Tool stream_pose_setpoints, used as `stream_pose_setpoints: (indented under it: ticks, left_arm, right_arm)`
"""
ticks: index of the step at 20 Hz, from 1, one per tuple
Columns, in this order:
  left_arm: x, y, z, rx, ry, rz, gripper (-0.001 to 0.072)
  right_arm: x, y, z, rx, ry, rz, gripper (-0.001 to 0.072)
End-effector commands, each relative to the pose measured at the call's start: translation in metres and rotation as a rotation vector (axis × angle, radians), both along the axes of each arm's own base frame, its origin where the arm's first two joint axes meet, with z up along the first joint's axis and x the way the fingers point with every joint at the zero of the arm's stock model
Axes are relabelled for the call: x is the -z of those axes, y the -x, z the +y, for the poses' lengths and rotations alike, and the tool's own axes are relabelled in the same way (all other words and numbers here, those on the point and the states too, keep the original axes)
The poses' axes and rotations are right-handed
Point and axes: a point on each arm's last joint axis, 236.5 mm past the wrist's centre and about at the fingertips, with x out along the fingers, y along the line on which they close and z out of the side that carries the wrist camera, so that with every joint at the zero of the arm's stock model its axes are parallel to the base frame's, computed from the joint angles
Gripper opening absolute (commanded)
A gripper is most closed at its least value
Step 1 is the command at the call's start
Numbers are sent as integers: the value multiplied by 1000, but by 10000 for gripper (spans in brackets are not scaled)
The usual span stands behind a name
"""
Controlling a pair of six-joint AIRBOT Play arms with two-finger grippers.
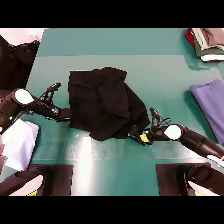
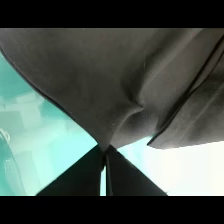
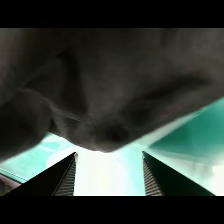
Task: Fold the shirts.
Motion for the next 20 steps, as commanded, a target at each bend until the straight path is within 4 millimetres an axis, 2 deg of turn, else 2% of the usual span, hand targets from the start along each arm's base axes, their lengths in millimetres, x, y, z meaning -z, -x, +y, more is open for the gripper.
stream_pose_setpoints:
  ticks: [1, 3, 4, 5, 7, 8, 11, 14, 17, 20]
  left_arm:
    - [0, 1, 0, 17, -1, -2, 22]
    - [0, 3, -1, 24, -1, 0, 22]
    - [0, 5, -1, 29, 0, 8, 22]
    - [0, 7, -1, 37, 0, 12, 21]
    - [0, 7, -1, 51, -2, 8, 22]
    - [0, 7, 0, 58, -4, 5, 21]
    - [-3, 5, -1, 71, -6, -8, 22]
    - [-28, -4, -2, 112, -6, -49, 21]
    - [-78, -24, -6, 155, 1, -147, 21]
    - [-144, -44, -10, 185, 3, -287, 21]
  right_arm:
    - [14, -1, 6, -2, 28, 10, 472]
    - [12, -11, 16, -3, 27, -17, 468]
    - [14, -13, 18, -10, 34, -17, 416]
    - [17, -14, 18, -25, 48, -14, 254]
    - [19, -12, 15, -76, 83, -23, 70]
    - [17, -11, 12, -98, 96, -39, 24]
    - [-4, -17, -1, -119, 121, -117, 25]
    - [-32, -20, -38, -113, 162, -147, 23]
    - [-69, -30, -82, -34, 174, -215, 23]
    - [-128, -49, -127, 89, 165, -371, 23]
